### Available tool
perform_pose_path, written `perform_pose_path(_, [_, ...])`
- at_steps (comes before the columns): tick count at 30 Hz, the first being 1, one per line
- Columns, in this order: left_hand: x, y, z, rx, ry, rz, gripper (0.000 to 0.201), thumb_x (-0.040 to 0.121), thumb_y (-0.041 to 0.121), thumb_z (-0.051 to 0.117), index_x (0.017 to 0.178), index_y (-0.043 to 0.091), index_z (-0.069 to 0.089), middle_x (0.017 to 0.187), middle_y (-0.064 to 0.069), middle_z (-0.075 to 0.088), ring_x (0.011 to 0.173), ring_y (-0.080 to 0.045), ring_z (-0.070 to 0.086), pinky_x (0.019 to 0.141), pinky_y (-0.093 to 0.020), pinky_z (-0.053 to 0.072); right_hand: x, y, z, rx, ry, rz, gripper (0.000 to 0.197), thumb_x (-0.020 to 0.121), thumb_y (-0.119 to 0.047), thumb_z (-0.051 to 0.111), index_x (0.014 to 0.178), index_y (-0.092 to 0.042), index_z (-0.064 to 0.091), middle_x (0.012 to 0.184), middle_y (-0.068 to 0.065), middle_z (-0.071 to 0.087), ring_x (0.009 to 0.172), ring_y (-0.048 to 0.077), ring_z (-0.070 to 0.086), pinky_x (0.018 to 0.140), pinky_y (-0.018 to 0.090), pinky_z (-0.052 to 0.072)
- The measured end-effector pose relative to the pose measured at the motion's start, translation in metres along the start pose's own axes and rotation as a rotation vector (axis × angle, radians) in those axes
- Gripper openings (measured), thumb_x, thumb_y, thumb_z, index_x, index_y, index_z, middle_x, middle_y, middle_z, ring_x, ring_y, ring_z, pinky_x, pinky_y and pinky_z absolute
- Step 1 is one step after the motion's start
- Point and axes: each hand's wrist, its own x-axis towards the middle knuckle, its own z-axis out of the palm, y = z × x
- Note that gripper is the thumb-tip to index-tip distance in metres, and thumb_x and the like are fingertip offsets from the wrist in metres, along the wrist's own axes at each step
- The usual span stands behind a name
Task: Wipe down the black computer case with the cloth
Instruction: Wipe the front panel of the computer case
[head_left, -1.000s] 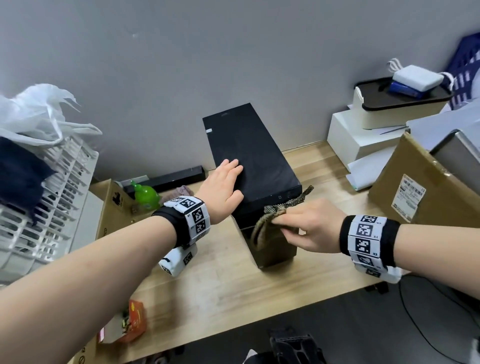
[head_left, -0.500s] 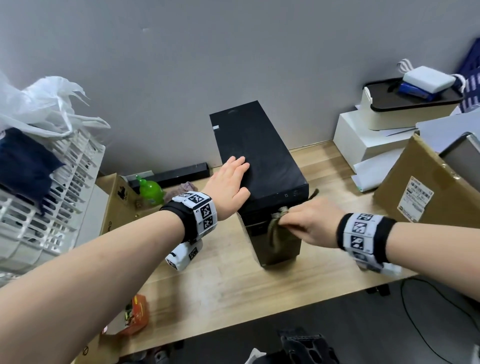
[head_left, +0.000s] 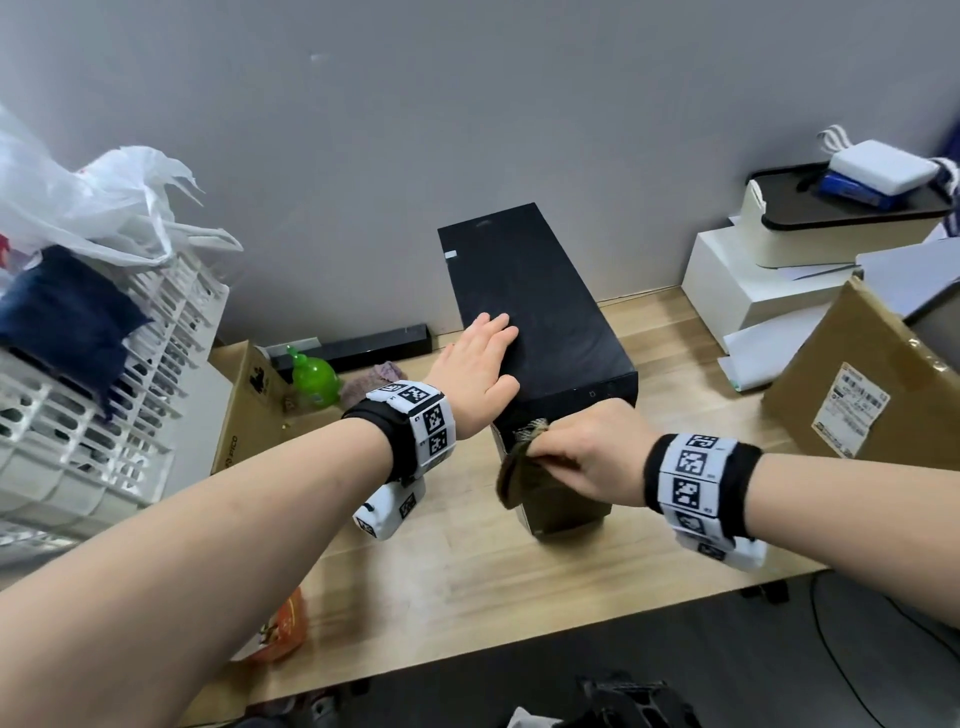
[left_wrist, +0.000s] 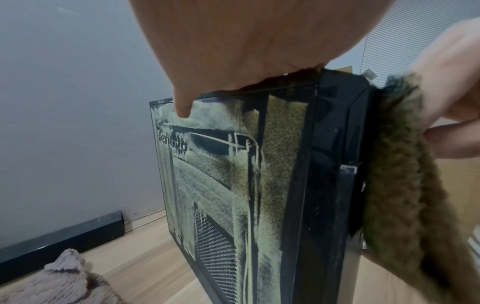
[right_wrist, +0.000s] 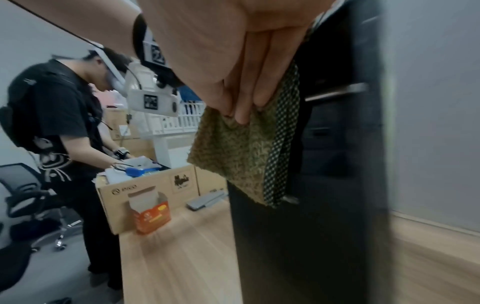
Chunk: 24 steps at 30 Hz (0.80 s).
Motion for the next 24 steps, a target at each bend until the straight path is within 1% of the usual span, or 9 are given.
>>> perform_pose_path(2, [0.001, -0.001, 0.000, -0.002, -0.012, -0.004, 0.079, 0.080, 0.036, 0.026, 0.155, 0.015, 0.020, 0.166, 0.000, 0.009, 0.153, -0.017, -0.002, 0.122, -0.050, 0.014, 0.018, -0.018, 0.011, 0.013, 0.016, -0.002, 0.011, 0.081, -0.028, 0.058, 0.085, -0.027, 0.069, 0.069, -0.008, 0.065, 0.066, 0.016, 0.064, 0.052, 0.029, 0.049])
perform_pose_path(4, [0.001, -0.002, 0.001, -0.006, -0.025, -0.007, 0.079, 0.079, 0.036, 0.026, 0.156, 0.016, 0.020, 0.166, 0.000, 0.008, 0.153, -0.016, -0.003, 0.122, -0.050, 0.013, 0.023, -0.021, 0.012, 0.034, 0.010, 0.015, 0.012, 0.080, -0.029, 0.059, 0.087, -0.027, 0.070, 0.071, -0.008, 0.066, 0.067, 0.017, 0.065, 0.054, 0.031, 0.050])
perform_pose_path(8, [0.001, -0.001, -0.001, -0.014, -0.024, -0.016, 0.080, 0.079, 0.036, 0.026, 0.156, 0.015, 0.020, 0.166, 0.000, 0.008, 0.153, -0.017, -0.003, 0.122, -0.048, 0.012, -0.003, 0.009, -0.012, 0.123, 0.059, 0.136, 0.014, 0.075, -0.029, 0.065, 0.086, -0.027, 0.074, 0.076, -0.010, 0.073, 0.070, 0.012, 0.070, 0.061, 0.029, 0.055])
perform_pose_path(12, [0.001, 0.000, -0.001, -0.020, -0.031, -0.009, 0.079, 0.080, 0.036, 0.026, 0.156, 0.015, 0.019, 0.166, 0.000, 0.008, 0.153, -0.017, -0.004, 0.122, -0.049, 0.012, -0.025, 0.030, -0.033, 0.150, 0.072, 0.273, 0.011, 0.070, -0.026, 0.070, 0.080, -0.027, 0.074, 0.070, -0.013, 0.072, 0.063, 0.008, 0.068, 0.058, 0.028, 0.055])
perform_pose_path(14, [0.002, -0.001, 0.000, -0.035, -0.033, -0.004, 0.079, 0.080, 0.035, 0.026, 0.156, 0.015, 0.019, 0.166, 0.000, 0.008, 0.153, -0.017, -0.004, 0.122, -0.048, 0.012, -0.018, 0.020, -0.034, 0.126, 0.061, 0.270, 0.012, 0.070, -0.029, 0.067, 0.080, -0.028, 0.074, 0.068, -0.012, 0.071, 0.062, 0.010, 0.067, 0.057, 0.028, 0.055])
perform_pose_path(17, [0.004, -0.002, 0.000, -0.075, -0.040, -0.010, 0.078, 0.080, 0.033, 0.027, 0.156, 0.015, 0.020, 0.166, 0.001, 0.007, 0.153, -0.016, -0.005, 0.123, -0.047, 0.010, 0.009, -0.006, -0.024, 0.041, 0.039, 0.196, 0.014, 0.073, -0.033, 0.062, 0.082, -0.029, 0.071, 0.071, -0.011, 0.070, 0.066, 0.011, 0.066, 0.057, 0.026, 0.051])
perform_pose_path(19, [0.005, -0.001, -0.002, -0.104, -0.048, -0.028, 0.078, 0.080, 0.034, 0.026, 0.156, 0.015, 0.021, 0.166, 0.001, 0.008, 0.153, -0.016, -0.005, 0.123, -0.047, 0.009, 0.027, -0.020, -0.020, 0.018, 0.021, 0.183, 0.016, 0.074, -0.035, 0.058, 0.083, -0.029, 0.069, 0.072, -0.010, 0.069, 0.068, 0.011, 0.065, 0.058, 0.027, 0.049])
perform_pose_path(21, [0.005, 0.000, -0.003, -0.113, -0.061, -0.041, 0.079, 0.079, 0.034, 0.026, 0.155, 0.015, 0.021, 0.166, 0.002, 0.008, 0.153, -0.016, -0.005, 0.123, -0.046, 0.009, 0.032, -0.020, -0.020, 0.016, 0.034, 0.198, 0.019, 0.074, -0.037, 0.056, 0.084, -0.031, 0.070, 0.073, -0.011, 0.069, 0.070, 0.010, 0.065, 0.060, 0.027, 0.050])
perform_pose_path(24, [0.004, 0.000, -0.005, -0.091, -0.062, -0.050, 0.079, 0.079, 0.034, 0.026, 0.156, 0.015, 0.021, 0.166, 0.001, 0.008, 0.153, -0.016, -0.005, 0.123, -0.046, 0.009, 0.017, 0.002, -0.034, 0.044, 0.056, 0.232, 0.019, 0.073, -0.036, 0.059, 0.082, -0.029, 0.073, 0.076, -0.010, 0.070, 0.071, 0.013, 0.067, 0.062, 0.029, 0.054])
